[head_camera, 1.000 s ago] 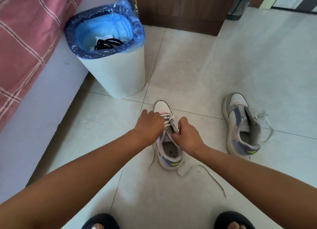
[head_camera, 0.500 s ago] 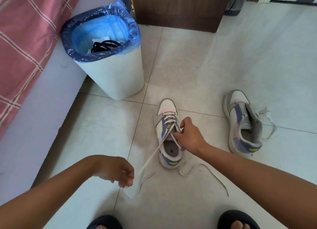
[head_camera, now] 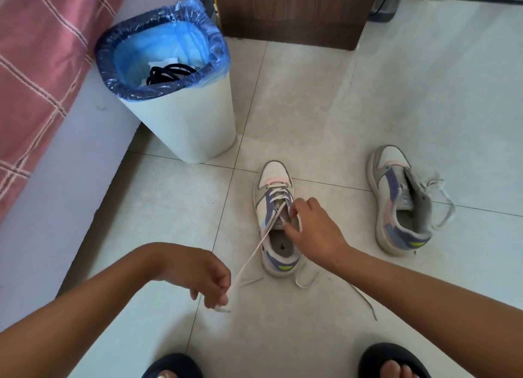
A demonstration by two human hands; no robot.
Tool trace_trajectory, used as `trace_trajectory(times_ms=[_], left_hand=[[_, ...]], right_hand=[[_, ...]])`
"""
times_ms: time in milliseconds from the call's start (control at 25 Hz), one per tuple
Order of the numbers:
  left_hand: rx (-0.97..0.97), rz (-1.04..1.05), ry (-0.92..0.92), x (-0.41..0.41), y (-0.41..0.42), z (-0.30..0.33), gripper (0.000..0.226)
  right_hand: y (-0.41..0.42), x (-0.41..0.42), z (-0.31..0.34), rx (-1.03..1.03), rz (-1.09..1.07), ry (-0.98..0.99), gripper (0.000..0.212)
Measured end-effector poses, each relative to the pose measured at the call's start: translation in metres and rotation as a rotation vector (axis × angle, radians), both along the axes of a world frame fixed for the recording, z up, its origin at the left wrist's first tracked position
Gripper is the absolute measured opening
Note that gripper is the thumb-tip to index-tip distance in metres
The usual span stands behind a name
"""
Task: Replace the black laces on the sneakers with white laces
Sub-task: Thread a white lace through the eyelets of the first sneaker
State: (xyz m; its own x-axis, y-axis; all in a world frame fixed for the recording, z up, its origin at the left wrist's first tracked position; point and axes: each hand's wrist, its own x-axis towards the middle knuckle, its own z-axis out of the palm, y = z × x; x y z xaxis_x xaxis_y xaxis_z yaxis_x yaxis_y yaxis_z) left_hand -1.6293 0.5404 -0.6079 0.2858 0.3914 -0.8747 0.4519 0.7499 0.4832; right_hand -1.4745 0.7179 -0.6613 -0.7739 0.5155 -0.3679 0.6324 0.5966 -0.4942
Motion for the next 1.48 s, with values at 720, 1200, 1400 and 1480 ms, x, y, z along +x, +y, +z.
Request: trace_trajectory(times_ms=[720,1200,1400,1480], left_hand=[[0.45,0.124,0.857,-0.009,0.069,-0.041,0.032],[0.365,0.465,0.472,0.012,0.117,-0.048,0.031],[0.284,0.488,0.351,-0.006,0.097,-0.046,0.028],[0.296,0.484,0.344,-0.015,0.093,-0.044,0.029]], right_hand=[[0.002,0.005,0.002,0.191,0.142,0.052,0.017],[-0.004,-0.018,0.005,-0.25,-0.168,-0.073,0.013],[0.044,0.0,0.013,-0.616,-0.452,0.105,0.018],[0.06,0.006,0.011,-0.755,-0.523,0.158,0.021]])
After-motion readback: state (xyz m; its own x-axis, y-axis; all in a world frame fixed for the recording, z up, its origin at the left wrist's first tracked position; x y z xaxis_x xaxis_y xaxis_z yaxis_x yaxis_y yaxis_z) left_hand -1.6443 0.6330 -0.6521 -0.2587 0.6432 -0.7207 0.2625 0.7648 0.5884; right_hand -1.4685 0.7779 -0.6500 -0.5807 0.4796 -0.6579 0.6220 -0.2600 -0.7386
